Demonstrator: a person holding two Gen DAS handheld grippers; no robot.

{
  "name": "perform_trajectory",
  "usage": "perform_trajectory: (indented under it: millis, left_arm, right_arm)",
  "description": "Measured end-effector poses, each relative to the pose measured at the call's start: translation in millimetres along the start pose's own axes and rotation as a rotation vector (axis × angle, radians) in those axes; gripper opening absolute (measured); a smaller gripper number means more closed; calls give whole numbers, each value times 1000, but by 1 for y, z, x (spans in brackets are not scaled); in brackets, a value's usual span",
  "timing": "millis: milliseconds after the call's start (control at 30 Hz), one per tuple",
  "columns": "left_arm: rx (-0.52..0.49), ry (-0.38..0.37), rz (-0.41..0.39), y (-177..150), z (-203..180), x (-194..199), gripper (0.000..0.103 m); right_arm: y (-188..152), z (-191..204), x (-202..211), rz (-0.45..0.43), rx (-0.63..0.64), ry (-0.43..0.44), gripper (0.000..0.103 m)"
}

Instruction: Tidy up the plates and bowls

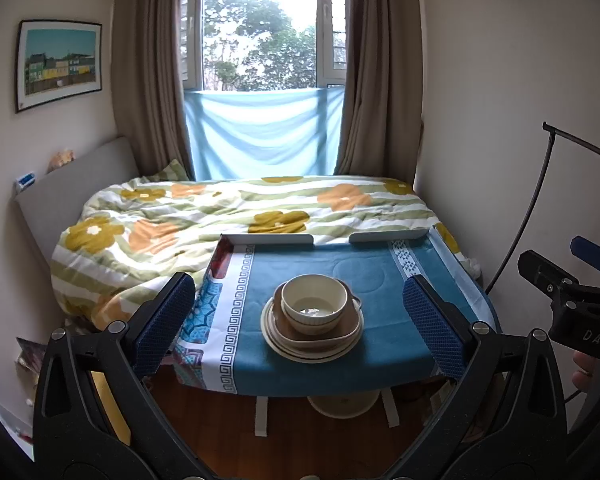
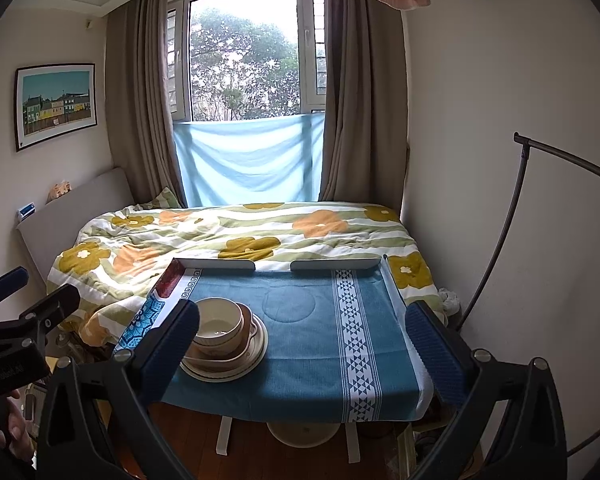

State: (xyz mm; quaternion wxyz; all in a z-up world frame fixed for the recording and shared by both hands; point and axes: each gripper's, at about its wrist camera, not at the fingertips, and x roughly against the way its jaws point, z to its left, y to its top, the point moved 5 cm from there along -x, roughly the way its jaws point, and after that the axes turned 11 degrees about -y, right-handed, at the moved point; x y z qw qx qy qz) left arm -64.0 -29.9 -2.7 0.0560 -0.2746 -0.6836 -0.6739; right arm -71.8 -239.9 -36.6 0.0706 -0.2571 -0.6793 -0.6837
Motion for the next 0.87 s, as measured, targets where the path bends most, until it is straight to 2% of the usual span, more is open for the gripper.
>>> perform_trajectory:
  millis: [867]
  left_arm:
    - [-22,42,-16,-2,-6,2,103]
  right_arm:
    - [3,0,-1,-1,-2,0,102]
